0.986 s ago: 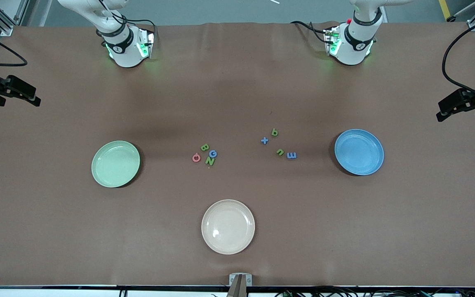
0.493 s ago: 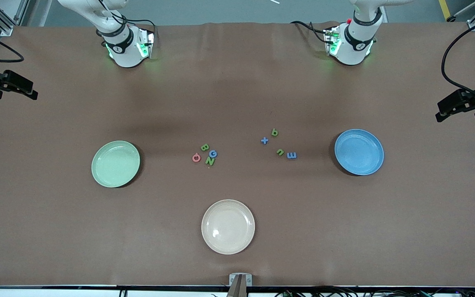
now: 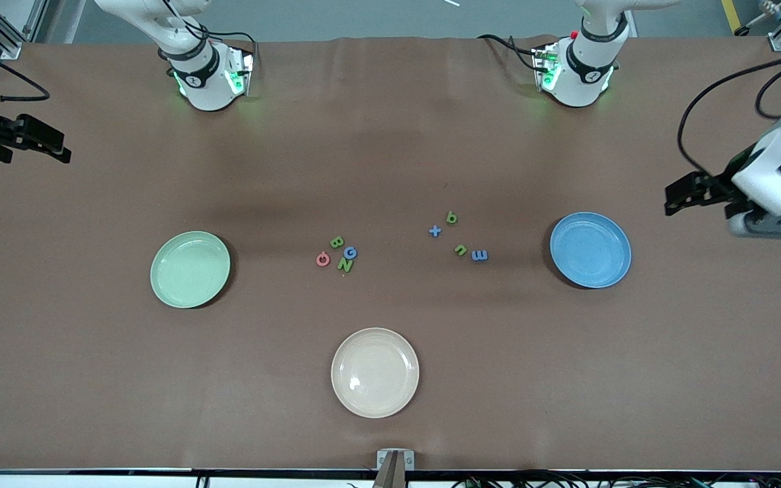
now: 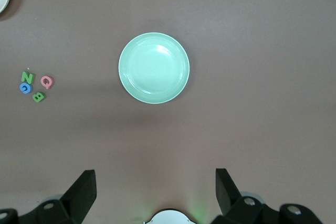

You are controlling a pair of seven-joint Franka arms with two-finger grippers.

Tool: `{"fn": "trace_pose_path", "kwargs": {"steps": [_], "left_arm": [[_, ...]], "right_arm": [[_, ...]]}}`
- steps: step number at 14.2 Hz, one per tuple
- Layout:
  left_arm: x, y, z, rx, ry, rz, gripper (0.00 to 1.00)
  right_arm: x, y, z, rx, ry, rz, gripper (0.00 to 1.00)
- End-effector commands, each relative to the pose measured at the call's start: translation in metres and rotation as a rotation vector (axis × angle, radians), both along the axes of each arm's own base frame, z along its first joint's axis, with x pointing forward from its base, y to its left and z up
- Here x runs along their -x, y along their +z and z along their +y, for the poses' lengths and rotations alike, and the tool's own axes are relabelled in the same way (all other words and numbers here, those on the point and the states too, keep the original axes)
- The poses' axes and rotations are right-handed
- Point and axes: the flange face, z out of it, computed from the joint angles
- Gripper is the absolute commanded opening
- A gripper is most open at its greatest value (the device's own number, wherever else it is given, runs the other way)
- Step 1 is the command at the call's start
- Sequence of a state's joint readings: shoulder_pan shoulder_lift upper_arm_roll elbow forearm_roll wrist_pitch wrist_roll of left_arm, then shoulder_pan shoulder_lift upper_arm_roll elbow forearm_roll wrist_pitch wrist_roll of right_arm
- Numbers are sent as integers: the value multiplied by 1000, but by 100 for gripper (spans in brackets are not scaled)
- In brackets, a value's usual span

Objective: Sort upper and lower case letters into plates
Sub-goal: 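Grasp the m with the left gripper while the right gripper grasps the Q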

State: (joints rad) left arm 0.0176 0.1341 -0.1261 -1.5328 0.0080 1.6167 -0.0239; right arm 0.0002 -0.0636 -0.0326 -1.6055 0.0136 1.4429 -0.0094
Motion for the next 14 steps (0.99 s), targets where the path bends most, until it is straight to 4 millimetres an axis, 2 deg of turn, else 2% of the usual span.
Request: {"fn": "trace_pose_path", "kwargs": {"steps": [1, 2, 3, 5, 7, 8, 10, 12, 14], "left_arm": [[-7, -17, -3, 7, -11, 33, 100], [-12, -29, -6, 7, -11, 54, 100], [-12, -33, -5, 5, -24, 62, 100], [-13, -37, -4, 5, -25, 73, 100], [-14, -42, -9, 14, -27, 80, 99], [-16, -53, -19, 16, -27, 100, 97], [-17, -66, -49, 11, -7, 112, 94], [-19, -94, -93, -6, 84, 125, 94], [-19, -125, -139, -17, 146, 124, 95]], "right_arm": [[-1, 0, 2, 11, 7, -5, 100], [-6, -3, 2, 7, 4, -4, 100], [-17, -16, 2, 9, 4, 1, 100], [-53, -58, 0, 9, 2, -14, 100], [-75, -85, 2, 24, 9, -36, 100], [-80, -96, 7, 21, 15, -28, 100], [-84, -107, 45, 7, -10, -32, 100], [-93, -142, 88, 6, -139, -28, 100], [-92, -189, 131, 0, -192, -57, 100]]}}
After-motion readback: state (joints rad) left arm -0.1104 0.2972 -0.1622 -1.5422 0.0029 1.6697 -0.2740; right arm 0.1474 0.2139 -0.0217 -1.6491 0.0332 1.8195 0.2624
